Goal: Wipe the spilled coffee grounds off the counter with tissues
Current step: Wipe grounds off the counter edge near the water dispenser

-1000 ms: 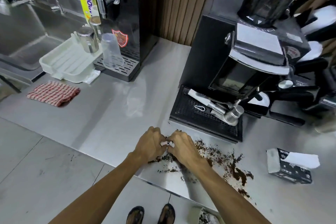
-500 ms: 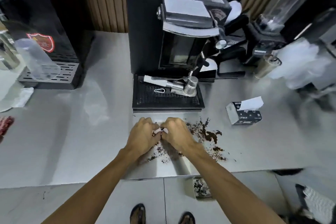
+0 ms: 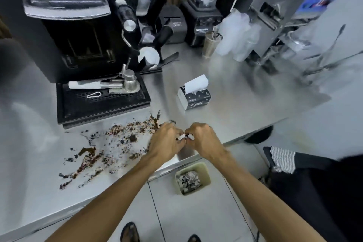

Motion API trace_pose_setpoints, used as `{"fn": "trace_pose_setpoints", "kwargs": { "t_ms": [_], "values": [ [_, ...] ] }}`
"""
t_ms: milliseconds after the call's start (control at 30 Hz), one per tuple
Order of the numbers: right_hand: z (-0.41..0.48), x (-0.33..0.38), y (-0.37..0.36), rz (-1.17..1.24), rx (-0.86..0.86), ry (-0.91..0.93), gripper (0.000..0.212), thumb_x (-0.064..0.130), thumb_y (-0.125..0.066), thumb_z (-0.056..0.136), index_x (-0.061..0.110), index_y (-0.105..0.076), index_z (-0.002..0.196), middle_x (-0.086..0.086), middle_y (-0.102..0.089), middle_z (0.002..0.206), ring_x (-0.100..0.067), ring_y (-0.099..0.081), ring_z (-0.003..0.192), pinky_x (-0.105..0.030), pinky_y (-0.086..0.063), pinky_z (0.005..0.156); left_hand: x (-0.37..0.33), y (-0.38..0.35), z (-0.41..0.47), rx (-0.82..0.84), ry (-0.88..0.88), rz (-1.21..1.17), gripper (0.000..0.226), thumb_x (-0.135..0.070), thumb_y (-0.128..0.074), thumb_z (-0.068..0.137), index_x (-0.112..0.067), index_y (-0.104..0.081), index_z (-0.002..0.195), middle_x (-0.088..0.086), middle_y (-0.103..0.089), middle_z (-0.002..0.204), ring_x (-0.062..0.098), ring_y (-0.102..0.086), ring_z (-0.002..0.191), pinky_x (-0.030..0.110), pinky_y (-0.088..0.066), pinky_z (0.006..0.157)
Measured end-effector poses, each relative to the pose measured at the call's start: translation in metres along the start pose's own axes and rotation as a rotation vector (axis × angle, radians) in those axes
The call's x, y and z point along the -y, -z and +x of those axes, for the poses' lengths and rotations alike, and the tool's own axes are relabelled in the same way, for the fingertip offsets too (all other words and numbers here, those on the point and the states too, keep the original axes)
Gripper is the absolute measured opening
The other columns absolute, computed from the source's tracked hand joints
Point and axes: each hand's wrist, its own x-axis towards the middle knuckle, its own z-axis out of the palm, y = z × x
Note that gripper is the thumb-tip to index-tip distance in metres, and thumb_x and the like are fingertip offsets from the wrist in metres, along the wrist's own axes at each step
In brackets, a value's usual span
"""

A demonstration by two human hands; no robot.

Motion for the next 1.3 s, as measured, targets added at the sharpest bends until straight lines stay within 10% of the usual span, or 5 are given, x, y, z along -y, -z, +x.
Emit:
{"fn": "trace_pose_setpoints", "kwargs": {
  "t_ms": [533, 800, 1300],
  "values": [
    [-0.087, -0.134, -0.009, 0.065, -0.039, -0.044, 0.019, 0.012, -0.073, 0.071, 0.014, -0.073, 0.091, -0.007, -0.068, 0.085, -0.026, -0.065, 0.075, -0.025, -0.039, 0.064, -0.102, -0.128, -0.009, -0.004, 0.049, 0.206, 0.022, -0.04, -0.062, 0.088, -0.026, -0.07, 0.103, -0.001, -0.07, 0.084, 0.022, -0.065, 0.079, 0.025, -0.035, 0.06],
    [-0.094, -0.175, -0.063, 0.034, -0.014, 0.005, 0.026, 0.009, -0.073, 0.067, 0.012, -0.073, 0.092, -0.007, -0.067, 0.082, -0.03, -0.064, 0.072, -0.036, -0.051, 0.068, -0.084, -0.194, -0.007, 0.041, 0.077, 0.291, 0.03, -0.042, -0.054, 0.094, -0.03, -0.063, 0.12, 0.006, -0.071, 0.088, 0.027, -0.068, 0.085, 0.033, -0.05, 0.069],
    [-0.073, -0.298, -0.479, 0.005, 0.15, -0.159, 0.024, 0.025, -0.063, 0.09, 0.018, -0.069, 0.113, -0.006, -0.07, 0.108, -0.026, -0.065, 0.095, -0.036, -0.054, 0.081, 0.199, -0.501, 0.025, 0.309, 0.076, 0.533, 0.016, -0.02, -0.059, 0.093, -0.018, -0.07, 0.104, 0.004, -0.07, 0.101, 0.025, -0.066, 0.095, 0.036, -0.052, 0.076]
  ]
}}
